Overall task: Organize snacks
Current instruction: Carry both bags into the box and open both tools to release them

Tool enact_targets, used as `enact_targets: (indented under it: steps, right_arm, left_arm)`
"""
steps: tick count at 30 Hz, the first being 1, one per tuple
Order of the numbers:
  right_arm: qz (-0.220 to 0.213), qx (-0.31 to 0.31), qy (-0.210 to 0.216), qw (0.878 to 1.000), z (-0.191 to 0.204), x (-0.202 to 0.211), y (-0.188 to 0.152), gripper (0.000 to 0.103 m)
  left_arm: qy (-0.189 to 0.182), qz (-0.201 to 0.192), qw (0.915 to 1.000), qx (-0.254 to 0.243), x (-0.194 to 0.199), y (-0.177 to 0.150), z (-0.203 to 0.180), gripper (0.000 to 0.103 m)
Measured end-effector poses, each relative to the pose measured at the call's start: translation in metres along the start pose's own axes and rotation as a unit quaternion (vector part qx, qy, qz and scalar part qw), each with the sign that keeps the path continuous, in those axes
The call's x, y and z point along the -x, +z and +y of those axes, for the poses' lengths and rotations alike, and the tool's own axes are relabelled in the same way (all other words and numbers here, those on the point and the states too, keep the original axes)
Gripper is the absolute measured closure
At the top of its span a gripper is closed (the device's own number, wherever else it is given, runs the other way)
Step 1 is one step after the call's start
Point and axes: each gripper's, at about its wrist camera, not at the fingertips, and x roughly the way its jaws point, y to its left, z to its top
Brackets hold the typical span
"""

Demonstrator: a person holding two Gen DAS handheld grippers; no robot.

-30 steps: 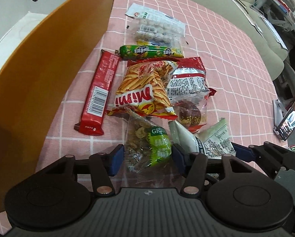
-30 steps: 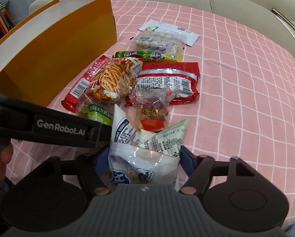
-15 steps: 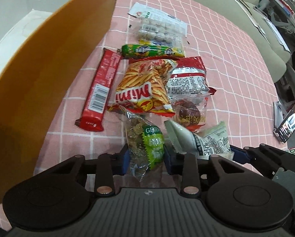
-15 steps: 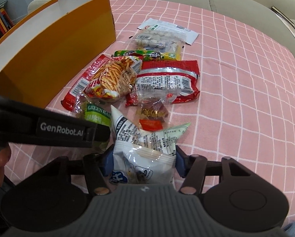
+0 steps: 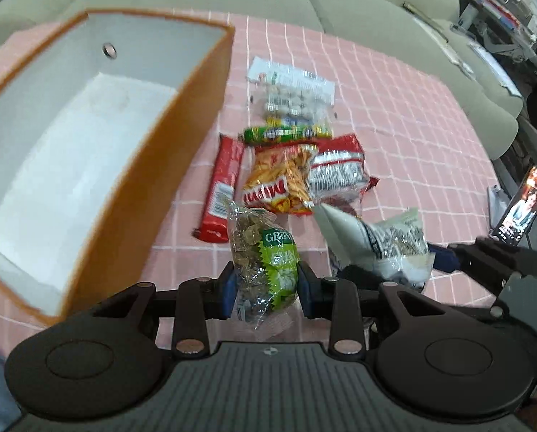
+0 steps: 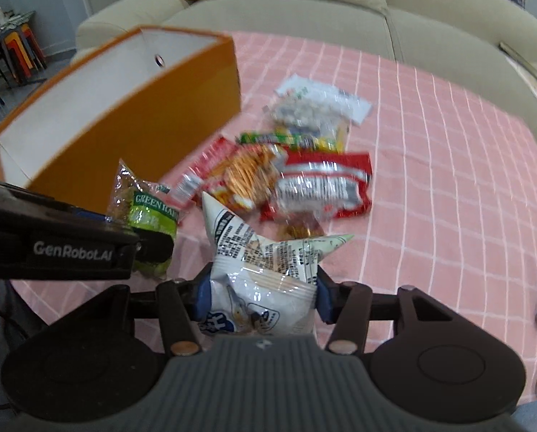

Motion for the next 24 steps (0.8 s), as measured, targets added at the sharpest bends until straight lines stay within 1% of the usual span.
enact_targets:
  steps: [4, 9, 14, 16, 18, 19, 22, 24]
  right_arm:
    - [-0.037, 0.015, 0.015, 0.999, 0.01, 0.023, 0.014, 0.051]
    - [-0.071, 0.041, 0.039, 0.996, 0.029, 0.04, 0.041, 0.051]
    - [-0.097, 0.08, 0.064, 0.99, 0.057, 0.05, 0.07, 0.051]
    - [-0.103, 0.101, 0.079, 0.986, 0.07, 0.051, 0.082, 0.051]
    - [-0.102, 0.129, 0.095, 0.982, 0.087, 0.048, 0.093, 0.051]
    - [-0.098, 0.143, 0.101, 0.98, 0.096, 0.046, 0.099, 0.051]
    - [-0.079, 0.174, 0.119, 0.974, 0.118, 0.034, 0.115, 0.051]
    - [-0.066, 0.197, 0.124, 0.97, 0.131, 0.022, 0.124, 0.051]
  left_arm:
    - [0.003, -0.041, 0.9992, -0.004, 0.037, 0.004, 0.01, 0.065]
    - [0.02, -0.084, 0.9963, 0.002, 0.075, 0.017, 0.032, 0.065]
    - [0.055, -0.109, 0.9926, 0.005, 0.098, 0.034, 0.061, 0.065]
    - [0.065, -0.104, 0.9925, 0.002, 0.102, 0.043, 0.073, 0.065]
    - [0.061, -0.089, 0.9942, 0.002, 0.103, 0.053, 0.088, 0.065]
    - [0.063, -0.08, 0.9948, 0.0, 0.103, 0.057, 0.094, 0.065]
    - [0.089, -0.057, 0.9941, -0.026, 0.098, 0.069, 0.107, 0.065]
    - [0.086, -0.035, 0.9955, -0.023, 0.089, 0.075, 0.121, 0.065]
